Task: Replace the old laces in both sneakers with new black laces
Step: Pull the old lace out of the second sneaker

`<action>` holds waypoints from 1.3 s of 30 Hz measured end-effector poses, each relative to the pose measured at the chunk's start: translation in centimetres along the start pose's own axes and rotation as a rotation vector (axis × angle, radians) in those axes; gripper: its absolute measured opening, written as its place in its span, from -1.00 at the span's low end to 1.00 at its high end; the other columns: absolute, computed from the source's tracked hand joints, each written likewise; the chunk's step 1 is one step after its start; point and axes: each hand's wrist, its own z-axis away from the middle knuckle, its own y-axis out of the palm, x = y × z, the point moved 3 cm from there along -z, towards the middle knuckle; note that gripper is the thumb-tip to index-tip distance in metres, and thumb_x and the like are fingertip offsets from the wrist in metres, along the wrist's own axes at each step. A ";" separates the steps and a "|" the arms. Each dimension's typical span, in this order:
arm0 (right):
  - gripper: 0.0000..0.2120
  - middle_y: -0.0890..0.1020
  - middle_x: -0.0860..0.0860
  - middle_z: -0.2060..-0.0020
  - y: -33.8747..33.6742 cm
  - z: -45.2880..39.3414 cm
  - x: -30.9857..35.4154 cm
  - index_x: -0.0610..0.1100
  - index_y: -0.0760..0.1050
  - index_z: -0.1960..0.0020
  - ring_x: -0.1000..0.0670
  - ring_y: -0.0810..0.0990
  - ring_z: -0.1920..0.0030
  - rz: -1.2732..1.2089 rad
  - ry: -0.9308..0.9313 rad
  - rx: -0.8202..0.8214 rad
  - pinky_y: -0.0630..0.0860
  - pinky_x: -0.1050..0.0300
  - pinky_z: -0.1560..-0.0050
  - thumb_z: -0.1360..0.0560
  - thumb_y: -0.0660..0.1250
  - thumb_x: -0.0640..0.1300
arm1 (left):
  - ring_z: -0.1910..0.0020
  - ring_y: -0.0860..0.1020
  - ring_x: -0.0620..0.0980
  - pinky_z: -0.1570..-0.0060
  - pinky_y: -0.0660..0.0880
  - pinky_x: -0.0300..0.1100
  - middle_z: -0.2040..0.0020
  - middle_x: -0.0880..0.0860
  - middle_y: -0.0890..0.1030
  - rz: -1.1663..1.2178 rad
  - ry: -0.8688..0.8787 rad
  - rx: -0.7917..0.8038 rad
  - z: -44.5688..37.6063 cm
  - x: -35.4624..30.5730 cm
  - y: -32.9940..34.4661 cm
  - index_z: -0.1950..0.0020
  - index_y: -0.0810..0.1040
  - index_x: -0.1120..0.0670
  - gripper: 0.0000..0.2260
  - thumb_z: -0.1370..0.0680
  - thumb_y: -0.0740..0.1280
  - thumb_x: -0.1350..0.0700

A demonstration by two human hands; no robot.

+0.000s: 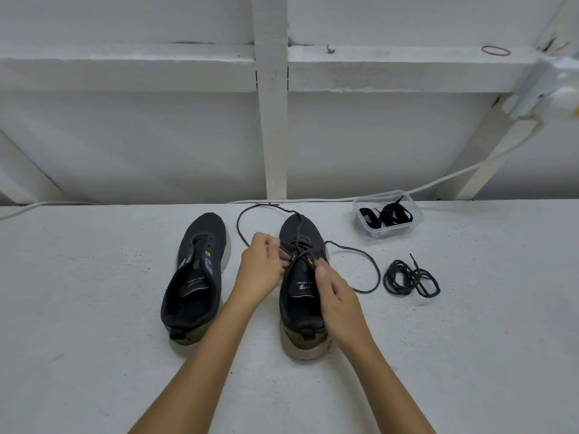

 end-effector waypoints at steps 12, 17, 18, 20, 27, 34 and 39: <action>-0.36 0.56 0.10 -0.36 0.4 -0.5 -0.9 0.08 0.47 -0.42 0.07 0.47 -0.41 0.014 0.029 0.002 0.41 -0.14 -0.45 -0.57 0.03 0.45 | 0.03 0.67 -0.05 0.07 0.62 -0.19 -0.01 0.05 0.69 0.281 -0.085 0.054 1.2 1.6 0.4 -0.08 0.54 0.08 -0.81 -0.66 0.25 -0.01; -0.45 0.54 0.12 -0.39 0.1 -0.3 -0.5 0.05 0.47 -0.44 0.11 0.44 -0.43 0.017 0.014 -0.001 0.37 -0.05 -0.49 -0.64 0.04 0.32 | 0.04 0.70 0.04 0.03 0.64 -0.13 0.00 0.09 0.70 0.303 -0.044 0.014 0.8 1.4 -0.2 -0.07 0.55 0.09 -0.90 -0.67 0.25 0.14; -0.49 0.51 0.16 -0.41 0.0 -0.2 -0.4 0.05 0.46 -0.46 0.16 0.41 -0.44 0.009 0.024 -0.012 0.33 0.03 -0.51 -0.66 0.06 0.27 | 0.06 0.70 0.09 0.03 0.65 -0.07 0.00 0.13 0.69 0.458 -0.123 -0.059 0.7 1.1 -0.2 -0.10 0.48 0.12 -0.88 -0.69 0.17 0.14; -0.53 0.48 0.20 -0.44 -0.1 -0.1 -0.3 0.08 0.47 -0.47 0.22 0.37 -0.45 -0.002 0.025 -0.013 0.30 0.10 -0.52 -0.68 0.07 0.23 | 0.07 0.70 0.11 0.03 0.65 -0.04 -0.04 0.15 0.66 0.597 -0.224 -0.106 0.7 1.2 0.2 -0.14 0.42 0.13 -0.85 -0.71 0.11 0.10; -0.49 0.51 0.20 -0.40 0.1 -0.2 -0.6 0.11 0.47 -0.45 0.20 0.42 -0.43 -0.006 0.015 0.000 0.37 0.03 -0.48 -0.65 0.05 0.31 | 0.05 0.65 -0.11 -0.05 0.55 -0.15 0.03 -0.06 0.67 0.099 0.027 -0.076 0.9 2.2 0.1 0.01 0.58 -0.05 -0.94 -0.62 0.32 0.07; -0.50 0.46 0.22 -0.44 0.0 -0.2 -0.6 0.09 0.43 -0.49 0.26 0.36 -0.45 0.009 0.026 -0.020 0.31 0.12 -0.51 -0.66 0.07 0.27 | -0.02 0.62 0.00 -0.09 0.58 -0.09 -0.03 -0.01 0.66 0.244 -0.057 -0.008 1.6 2.5 1.2 -0.02 0.61 -0.03 -0.93 -0.60 0.35 0.03; -0.51 0.42 0.23 -0.47 -0.1 -0.1 -0.6 0.09 0.41 -0.51 0.26 0.33 -0.46 0.019 0.041 -0.017 0.26 0.19 -0.50 -0.67 0.07 0.25 | 0.09 0.63 -0.15 -0.02 0.56 -0.18 0.12 -0.08 0.67 0.240 0.036 -0.153 1.0 2.2 0.4 0.07 0.62 0.02 -0.90 -0.60 0.37 0.04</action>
